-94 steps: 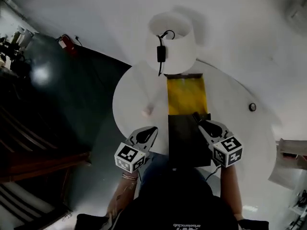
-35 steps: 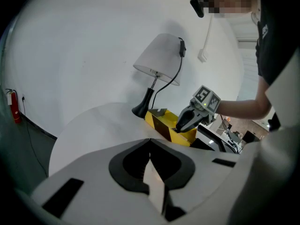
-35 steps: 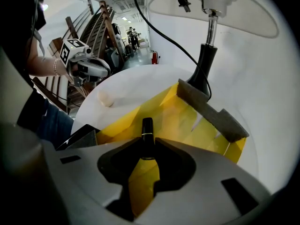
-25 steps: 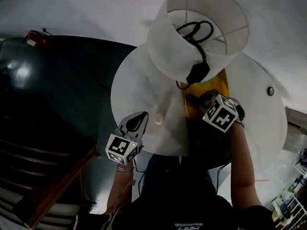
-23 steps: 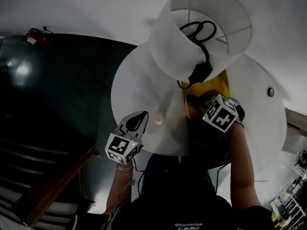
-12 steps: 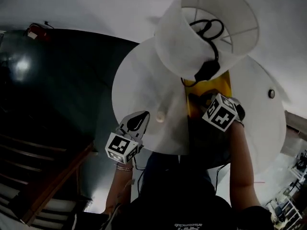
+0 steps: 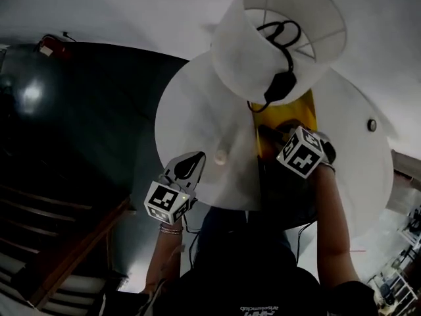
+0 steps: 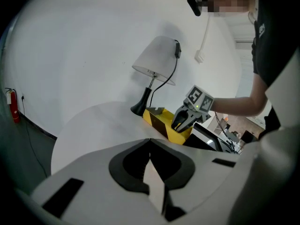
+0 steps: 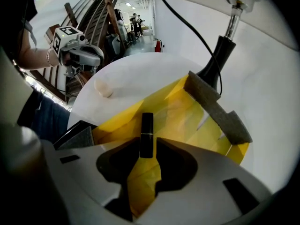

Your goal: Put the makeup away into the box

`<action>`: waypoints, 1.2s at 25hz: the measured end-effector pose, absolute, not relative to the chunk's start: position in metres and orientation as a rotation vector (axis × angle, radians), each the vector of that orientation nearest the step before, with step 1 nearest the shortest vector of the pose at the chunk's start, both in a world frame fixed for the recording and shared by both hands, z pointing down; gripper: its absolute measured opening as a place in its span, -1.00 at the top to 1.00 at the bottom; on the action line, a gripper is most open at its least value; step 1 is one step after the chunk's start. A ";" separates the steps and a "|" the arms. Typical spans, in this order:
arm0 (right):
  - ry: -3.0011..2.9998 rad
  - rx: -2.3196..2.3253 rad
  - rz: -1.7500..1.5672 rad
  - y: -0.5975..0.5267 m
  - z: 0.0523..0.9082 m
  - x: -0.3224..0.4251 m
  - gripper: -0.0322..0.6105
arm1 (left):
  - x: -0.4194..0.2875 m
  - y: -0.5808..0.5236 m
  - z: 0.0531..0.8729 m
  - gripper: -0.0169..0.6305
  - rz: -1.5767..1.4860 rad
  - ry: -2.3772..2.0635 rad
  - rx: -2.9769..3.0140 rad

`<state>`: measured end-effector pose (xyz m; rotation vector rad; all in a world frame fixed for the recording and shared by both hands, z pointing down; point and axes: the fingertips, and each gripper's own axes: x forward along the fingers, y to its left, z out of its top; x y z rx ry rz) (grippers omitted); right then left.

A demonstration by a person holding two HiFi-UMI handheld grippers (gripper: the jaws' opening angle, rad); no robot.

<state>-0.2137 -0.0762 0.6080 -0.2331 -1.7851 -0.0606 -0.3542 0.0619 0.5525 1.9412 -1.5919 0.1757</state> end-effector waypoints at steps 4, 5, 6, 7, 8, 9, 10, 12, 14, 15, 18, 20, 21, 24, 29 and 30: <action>-1.811 -0.166 -0.065 -0.082 0.595 -0.211 0.47 | -0.350 0.065 0.551 0.90 0.180 -1.593 1.945; -1.825 -0.148 -0.065 -0.083 0.590 -0.211 0.47 | -0.349 0.065 0.551 0.90 0.182 -1.592 1.946; -1.843 -0.131 -0.060 -0.083 0.585 -0.211 0.47 | -0.348 0.066 0.551 0.90 0.183 -1.589 1.950; -1.863 -0.115 -0.050 -0.082 0.580 -0.210 0.47 | -0.346 0.066 0.550 0.90 0.180 -1.584 1.953; -1.885 -0.102 -0.039 -0.080 0.575 -0.210 0.47 | -0.345 0.066 0.549 0.90 0.171 -1.578 1.953; -1.907 -0.091 -0.031 -0.078 0.570 -0.210 0.47 | -0.343 0.066 0.547 0.90 0.160 -1.573 1.954; -1.925 -0.080 -0.026 -0.076 0.566 -0.209 0.47 | -0.342 0.066 0.545 0.90 0.151 -1.570 1.956; -1.954 -0.063 -0.023 -0.070 0.558 -0.207 0.47 | -0.339 0.066 0.541 0.90 0.149 -1.568 1.962; -1.978 -0.048 -0.013 -0.064 0.553 -0.203 0.47 | -0.336 0.066 0.540 0.90 0.165 -1.567 1.970; -1.990 -0.042 -0.006 -0.060 0.551 -0.201 0.48 | -0.334 0.067 0.540 0.90 0.172 -1.566 1.974; -2.024 -0.031 0.014 -0.047 0.547 -0.196 0.51 | -0.332 0.066 0.536 0.90 0.179 -1.572 1.991; -2.043 -0.029 0.025 -0.039 0.544 -0.192 0.54 | -0.330 0.065 0.530 0.90 0.174 -1.581 2.010; -2.055 -0.026 0.031 -0.035 0.543 -0.191 0.55 | -0.329 0.064 0.527 0.90 0.173 -1.584 2.021; -2.090 -0.021 0.070 -0.020 0.540 -0.187 0.62 | -0.324 0.068 0.522 0.90 0.178 -1.584 2.036; -2.162 -0.006 0.111 -0.003 0.534 -0.185 0.67 | -0.321 0.071 0.522 0.90 0.205 -1.584 2.042; -2.184 -0.011 0.121 0.001 0.531 -0.186 0.68 | -0.322 0.070 0.523 0.90 0.214 -1.586 2.043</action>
